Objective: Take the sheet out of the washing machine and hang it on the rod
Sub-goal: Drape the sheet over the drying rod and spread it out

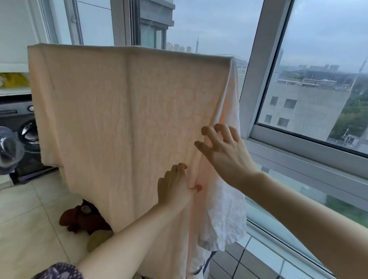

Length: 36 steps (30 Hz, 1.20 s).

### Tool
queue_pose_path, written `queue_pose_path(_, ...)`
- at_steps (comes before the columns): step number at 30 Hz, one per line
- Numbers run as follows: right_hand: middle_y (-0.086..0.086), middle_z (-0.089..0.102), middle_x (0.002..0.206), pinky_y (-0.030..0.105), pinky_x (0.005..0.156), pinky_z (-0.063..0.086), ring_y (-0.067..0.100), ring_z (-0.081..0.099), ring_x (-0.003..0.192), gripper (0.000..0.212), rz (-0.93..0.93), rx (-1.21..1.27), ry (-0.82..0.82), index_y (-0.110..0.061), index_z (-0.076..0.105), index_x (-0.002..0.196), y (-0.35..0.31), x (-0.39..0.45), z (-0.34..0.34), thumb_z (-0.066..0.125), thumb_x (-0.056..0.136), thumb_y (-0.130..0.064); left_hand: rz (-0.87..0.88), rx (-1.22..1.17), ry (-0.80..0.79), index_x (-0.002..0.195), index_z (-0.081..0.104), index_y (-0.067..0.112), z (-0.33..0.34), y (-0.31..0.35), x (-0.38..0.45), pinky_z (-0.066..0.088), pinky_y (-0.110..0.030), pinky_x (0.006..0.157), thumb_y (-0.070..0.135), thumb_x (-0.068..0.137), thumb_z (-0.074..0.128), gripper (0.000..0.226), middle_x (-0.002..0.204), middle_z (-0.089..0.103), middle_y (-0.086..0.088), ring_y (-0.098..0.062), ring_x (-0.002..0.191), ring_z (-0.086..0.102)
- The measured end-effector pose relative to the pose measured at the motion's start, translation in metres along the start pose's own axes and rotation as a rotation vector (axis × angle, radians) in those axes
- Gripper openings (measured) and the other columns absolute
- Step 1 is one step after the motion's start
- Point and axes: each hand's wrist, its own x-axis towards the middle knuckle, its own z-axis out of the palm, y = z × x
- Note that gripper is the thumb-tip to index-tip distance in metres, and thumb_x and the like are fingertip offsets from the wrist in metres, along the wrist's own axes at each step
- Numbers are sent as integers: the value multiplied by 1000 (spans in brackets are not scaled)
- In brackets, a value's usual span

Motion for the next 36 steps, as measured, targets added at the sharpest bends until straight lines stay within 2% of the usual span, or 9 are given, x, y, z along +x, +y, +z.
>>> queue_pose_path(3,7,52,127,47,95,28,33,36,119,24,-86,-107,-58,-19,69,88,-3,-1,6,48,79,-10,64,60,61,88,59,19,7,-6,1,40,-32,69,42,89,54,24,87,67,2,-23,82,63)
queue_pose_path(6,6,59,121,49,94,29,34,37,121,19,-135,-145,-38,-16,66,67,-8,-3,14,55,76,-3,95,73,86,59,46,17,13,-13,0,31,-30,57,32,92,53,36,58,59,-2,-24,57,55)
queue_pose_path(11,4,67,99,53,97,29,31,50,122,31,-219,-158,53,-14,67,93,-21,-11,39,41,88,2,117,18,59,57,38,19,22,-17,-9,26,-30,58,32,92,52,41,56,50,0,-22,56,44)
queue_pose_path(14,0,58,63,52,96,30,28,60,93,27,-237,-144,63,-12,60,66,-26,-17,44,48,78,9,132,-31,33,60,43,17,29,-16,-18,28,-31,58,30,93,52,36,60,55,-4,-23,60,48)
queue_pose_path(19,-1,46,56,44,87,33,23,50,72,28,-295,-91,-43,-14,55,56,-32,-26,51,56,71,9,112,-12,-61,66,57,12,42,-21,-23,34,-31,59,33,92,51,34,66,62,-6,-26,67,55)
queue_pose_path(24,-1,57,61,47,90,28,28,58,92,18,-244,-21,-127,-15,61,62,-31,-20,50,61,66,2,90,-92,-244,60,47,22,33,-28,-11,31,-30,61,43,89,55,37,61,51,6,-19,69,51)
queue_pose_path(26,-2,63,68,49,93,27,28,55,104,14,-231,11,-126,-17,66,70,-29,-13,44,61,67,-4,97,-125,-238,79,63,25,23,-36,-2,37,-27,71,47,87,58,24,81,64,12,-12,82,55)
queue_pose_path(29,-2,66,77,47,91,29,27,52,110,17,-223,5,-73,-17,68,76,-24,8,31,57,73,-4,101,-99,-151,109,66,28,-1,-49,23,41,-24,84,52,86,58,34,106,65,18,-7,97,56)
queue_pose_path(36,8,67,107,51,97,29,30,46,124,16,-129,-75,89,-9,70,93,5,93,9,60,81,-7,143,-120,194,116,63,28,-81,-64,110,43,-22,83,41,91,56,29,111,65,15,-7,100,56)
